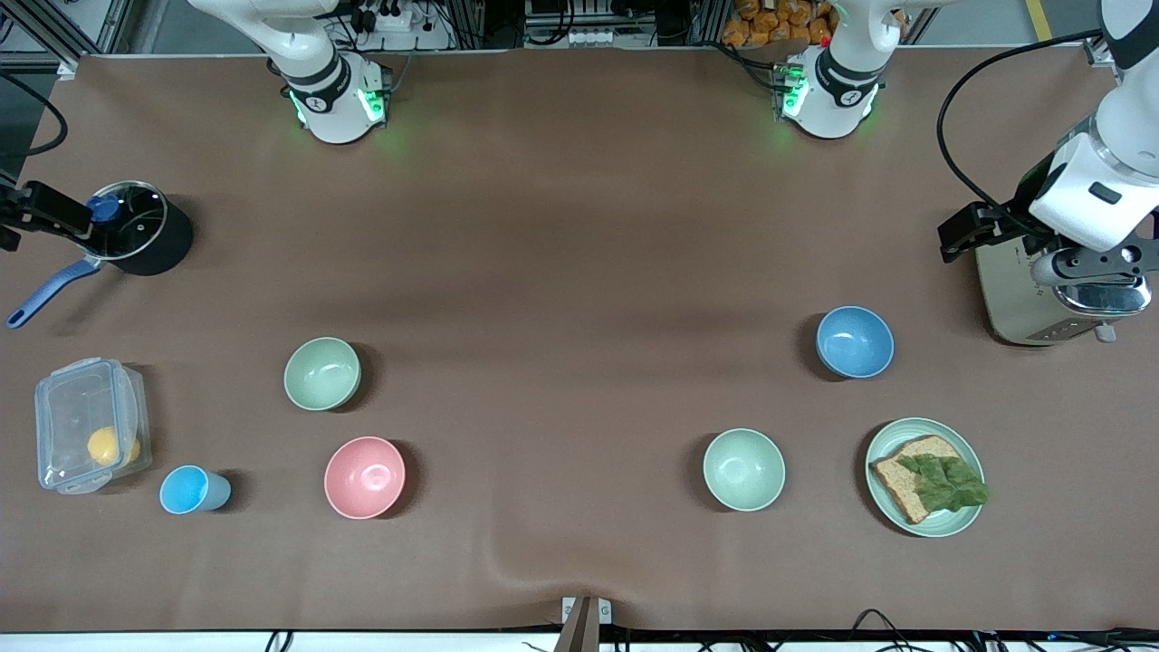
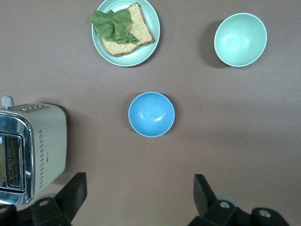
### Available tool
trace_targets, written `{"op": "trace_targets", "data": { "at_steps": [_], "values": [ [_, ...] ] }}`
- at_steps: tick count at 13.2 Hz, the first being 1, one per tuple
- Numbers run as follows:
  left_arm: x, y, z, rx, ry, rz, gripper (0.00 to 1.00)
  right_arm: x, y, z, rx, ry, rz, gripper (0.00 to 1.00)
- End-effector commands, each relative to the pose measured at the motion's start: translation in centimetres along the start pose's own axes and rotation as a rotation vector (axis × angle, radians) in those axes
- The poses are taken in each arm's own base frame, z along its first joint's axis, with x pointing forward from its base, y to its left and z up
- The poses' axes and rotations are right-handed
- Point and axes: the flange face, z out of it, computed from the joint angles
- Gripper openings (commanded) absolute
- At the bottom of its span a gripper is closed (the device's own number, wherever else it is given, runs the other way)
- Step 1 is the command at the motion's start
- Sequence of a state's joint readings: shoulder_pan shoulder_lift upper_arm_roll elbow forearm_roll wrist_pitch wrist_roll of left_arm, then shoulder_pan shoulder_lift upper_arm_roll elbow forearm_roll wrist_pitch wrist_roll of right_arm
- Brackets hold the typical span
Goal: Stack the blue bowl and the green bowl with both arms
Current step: 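Reach the left gripper to the blue bowl while the right gripper reaches the green bowl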
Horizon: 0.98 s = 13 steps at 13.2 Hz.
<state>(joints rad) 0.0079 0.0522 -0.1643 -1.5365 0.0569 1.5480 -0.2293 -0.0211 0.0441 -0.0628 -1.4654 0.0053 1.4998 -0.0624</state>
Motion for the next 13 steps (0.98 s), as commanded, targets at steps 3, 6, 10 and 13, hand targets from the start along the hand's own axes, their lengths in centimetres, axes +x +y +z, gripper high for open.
{"op": "trace_targets", "data": {
  "at_steps": [3,6,10,13],
  "values": [
    [-0.5,-0.4,-0.5,-0.020,-0.017,0.023,1.00,-0.5,0.1,-0.2,-0.015,-0.003,0.016,1.00],
    [1.3,-1.1,0.9,-0.071,-0.001,-0.005,1.00,-0.5,0.1,-0.2,-0.013,-0.003,0.016,1.00],
    [3.6,-2.2,10.2,0.020,-0.021,0.009,1.00,0.6,1.4,1.8,-0.006,-0.037,0.039,1.00],
    [3.3,-2.8,18.6,0.039,0.038,0.042,1.00,1.9,2.3,4.5,-0.006,-0.083,0.043,1.00]
  ]
}}
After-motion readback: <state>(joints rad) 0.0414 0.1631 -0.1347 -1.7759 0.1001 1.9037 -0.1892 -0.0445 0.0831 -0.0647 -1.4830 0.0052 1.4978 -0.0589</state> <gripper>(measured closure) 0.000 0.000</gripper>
